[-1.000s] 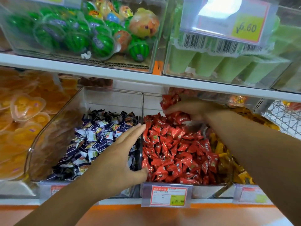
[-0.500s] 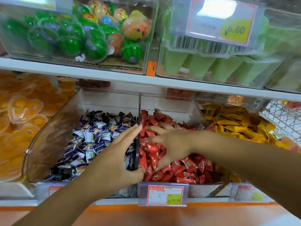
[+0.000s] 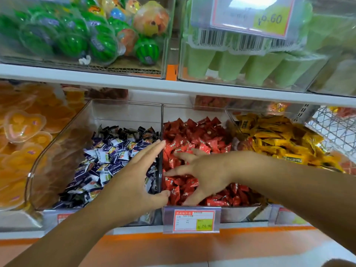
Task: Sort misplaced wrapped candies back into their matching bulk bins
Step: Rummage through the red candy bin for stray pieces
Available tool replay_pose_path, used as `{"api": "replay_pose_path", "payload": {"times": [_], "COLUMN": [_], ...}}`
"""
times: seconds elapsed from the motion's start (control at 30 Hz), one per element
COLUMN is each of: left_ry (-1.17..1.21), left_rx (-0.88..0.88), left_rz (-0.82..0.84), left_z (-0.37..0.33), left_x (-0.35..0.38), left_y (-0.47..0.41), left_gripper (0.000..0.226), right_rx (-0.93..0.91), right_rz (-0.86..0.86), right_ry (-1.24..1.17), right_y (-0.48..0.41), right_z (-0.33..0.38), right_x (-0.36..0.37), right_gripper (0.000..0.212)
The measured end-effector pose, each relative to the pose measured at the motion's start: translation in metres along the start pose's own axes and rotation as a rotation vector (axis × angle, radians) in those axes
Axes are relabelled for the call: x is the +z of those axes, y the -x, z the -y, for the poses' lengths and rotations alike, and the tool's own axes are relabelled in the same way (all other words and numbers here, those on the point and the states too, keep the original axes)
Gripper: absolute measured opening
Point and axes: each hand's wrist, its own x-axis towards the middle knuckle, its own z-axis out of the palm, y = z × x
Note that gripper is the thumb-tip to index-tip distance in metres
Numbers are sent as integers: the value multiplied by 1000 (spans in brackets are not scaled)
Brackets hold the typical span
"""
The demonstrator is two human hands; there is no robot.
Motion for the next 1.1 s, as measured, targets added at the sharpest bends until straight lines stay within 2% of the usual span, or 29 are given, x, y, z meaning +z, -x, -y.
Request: {"api": "replay_pose_path", "payload": {"times": [0.17, 0.27, 0.33, 0.4, 0.5, 0.57, 0.63, 0.77, 0.83, 0.9, 0.97, 1.03, 1.1], "left_ry": [-12, -18, -22, -19, -25, -28, -32, -44, -64, -82, -84, -80, -110], "left_rx": [-10, 3, 3, 0, 5, -4, -13, -15, -23, -28, -23, -38, -43], "left_rz": [-4, -13, -15, -11, -14, -13, -11, -24, -18, -22, -53, -87, -119], "left_z": [-2, -1, 0, 0, 1, -1, -2, -1, -2, -5, -7, -10, -17], "left_x": [0, 0, 1, 1, 1, 1, 1, 1, 1, 1, 1, 2, 4], "left_y": [0, 0, -1, -1, -2, -1, -1, -1, -1, 0, 0, -2, -5], "left_gripper": [100, 99, 99, 100, 100, 100, 100, 100, 100, 98, 90, 83, 78], "right_rx": [105, 152, 116, 117, 175, 187, 151, 67, 69, 96, 107, 99, 104], "right_rz": [-232, -278, -222, -89, 149, 168, 59, -338, -508, -541, -423, -286, -381], "right_ry": [120, -62, -158, -100, 142, 189, 91, -462, -537, -499, -328, -133, -49], "right_y": [-26, -4, 25, 48, 48, 31, 14, 9, 19, 33, 43, 46, 51], "right_z": [-19, -41, -44, -39, -23, -15, -14, -24, -35, -40, -36, -28, -23], "right_x": [3, -27, -45, -50, -26, -4, 8, 6, -1, -3, 5, 22, 36], "right_gripper": [78, 73, 68, 65, 87, 102, 103, 85, 79, 67, 53, 48, 45]}}
